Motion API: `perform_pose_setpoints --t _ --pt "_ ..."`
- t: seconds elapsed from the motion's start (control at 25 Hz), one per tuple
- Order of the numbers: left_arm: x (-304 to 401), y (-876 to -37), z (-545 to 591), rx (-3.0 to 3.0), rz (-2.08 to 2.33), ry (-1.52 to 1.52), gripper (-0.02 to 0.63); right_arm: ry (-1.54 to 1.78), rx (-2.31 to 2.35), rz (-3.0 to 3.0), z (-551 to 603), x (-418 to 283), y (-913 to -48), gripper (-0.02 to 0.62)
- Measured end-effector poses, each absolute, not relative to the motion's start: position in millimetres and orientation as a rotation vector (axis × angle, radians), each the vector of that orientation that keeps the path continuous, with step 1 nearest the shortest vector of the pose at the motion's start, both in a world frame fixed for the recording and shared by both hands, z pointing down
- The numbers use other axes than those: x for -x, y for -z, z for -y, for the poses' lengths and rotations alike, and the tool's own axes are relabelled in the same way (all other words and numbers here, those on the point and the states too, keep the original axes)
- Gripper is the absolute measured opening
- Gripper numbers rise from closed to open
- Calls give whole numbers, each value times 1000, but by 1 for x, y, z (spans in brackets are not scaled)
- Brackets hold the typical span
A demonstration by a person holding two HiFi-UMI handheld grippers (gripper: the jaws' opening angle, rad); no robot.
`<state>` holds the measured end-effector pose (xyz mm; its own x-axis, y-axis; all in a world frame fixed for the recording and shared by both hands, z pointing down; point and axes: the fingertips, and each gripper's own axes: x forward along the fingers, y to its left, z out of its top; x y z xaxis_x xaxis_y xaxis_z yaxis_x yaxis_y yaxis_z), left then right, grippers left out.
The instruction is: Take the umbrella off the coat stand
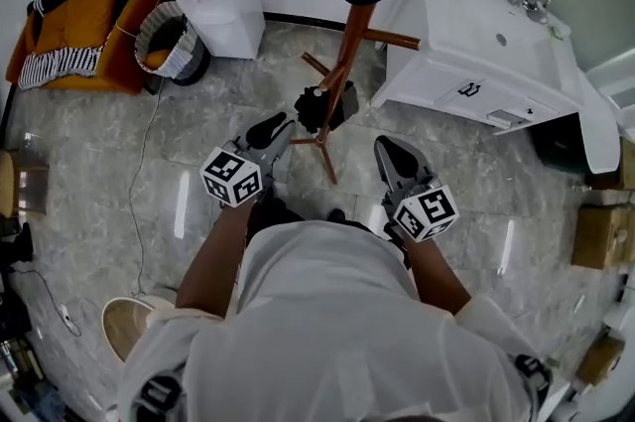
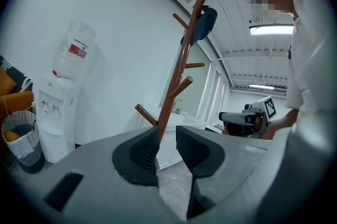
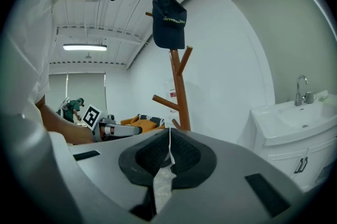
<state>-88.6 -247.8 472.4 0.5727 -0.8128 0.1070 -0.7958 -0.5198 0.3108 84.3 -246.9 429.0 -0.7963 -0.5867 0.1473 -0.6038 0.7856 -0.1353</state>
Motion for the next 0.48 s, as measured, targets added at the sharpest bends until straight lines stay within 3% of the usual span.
perform_pose_setpoints --t 0.48 --pt "88 -537 323 -2684 883 -169 176 -278 -1281 2772 292 -49 -429 18"
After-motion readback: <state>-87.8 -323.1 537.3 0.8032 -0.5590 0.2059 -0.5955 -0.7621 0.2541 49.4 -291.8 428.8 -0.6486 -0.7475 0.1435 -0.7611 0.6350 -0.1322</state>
